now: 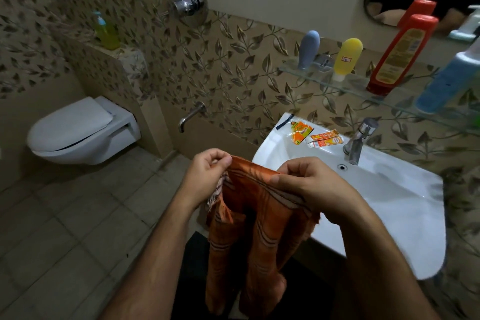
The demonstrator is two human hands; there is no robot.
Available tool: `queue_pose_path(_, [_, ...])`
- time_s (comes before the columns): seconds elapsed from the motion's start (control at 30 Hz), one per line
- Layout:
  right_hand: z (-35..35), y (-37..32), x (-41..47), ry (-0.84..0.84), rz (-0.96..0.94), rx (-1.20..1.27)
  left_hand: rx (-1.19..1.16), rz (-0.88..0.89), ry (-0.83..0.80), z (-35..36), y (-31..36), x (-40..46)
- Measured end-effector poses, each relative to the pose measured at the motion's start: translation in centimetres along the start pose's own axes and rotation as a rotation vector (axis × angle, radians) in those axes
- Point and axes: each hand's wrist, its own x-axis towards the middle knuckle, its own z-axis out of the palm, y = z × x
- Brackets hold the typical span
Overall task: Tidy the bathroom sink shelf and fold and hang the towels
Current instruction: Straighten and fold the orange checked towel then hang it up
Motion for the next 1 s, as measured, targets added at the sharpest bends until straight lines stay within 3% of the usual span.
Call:
queue_pose_path(0.1, [-0.5,-0.7,-0.4,0.072,-0.064,0.017,0.0,-0.032,-0.122,-0.4,0.4,-0.3])
queue_pose_path(0.2, [-0.1,-1.0,0.1,0.11,-0.122,-0.042,-0.229,-0.087,-0.347,0.3,1.1,-1.3])
queue_pose_path(0.3, [0.6,-0.9,0.6,0.069,-0.136,-0.083,-0.356,-0.044,-0.458,1.3,1.5,-1.6])
queue_pose_path(0.4, [1.0,-0.9,0.9,0.063,-0.14,-0.15,-0.261,0.009,-0.451,2.2,1.8,-1.6])
queue_pose_path(0.6, [0.1,0.1,0.2,0.077,-0.034,-0.209,-0.032,0.027,-0.126,1.4,0.3,-0.2])
queue_pose_path(0.73, [-0.8,0.4,-0.5,0.1,-0.021,-0.194,0.023,-0.009,-0.023,1.4,-0.4,0.2])
queue_pose_path(0.8, [-0.9,0.3,-0.6,0.133,-0.035,-0.186,-0.011,-0.013,-0.079,1.5,-0.5,0.0])
queue_pose_path(0.87, [-0.7,0.1,-0.2,0.161,-0.059,-0.211,-0.129,-0.037,-0.248,1.6,0.0,-0.5])
queue_pose_path(1.0, [0.3,-0.3,0.5,0.106,-0.104,-0.281,-0.246,-0.018,-0.453,2.8,1.3,-1.3])
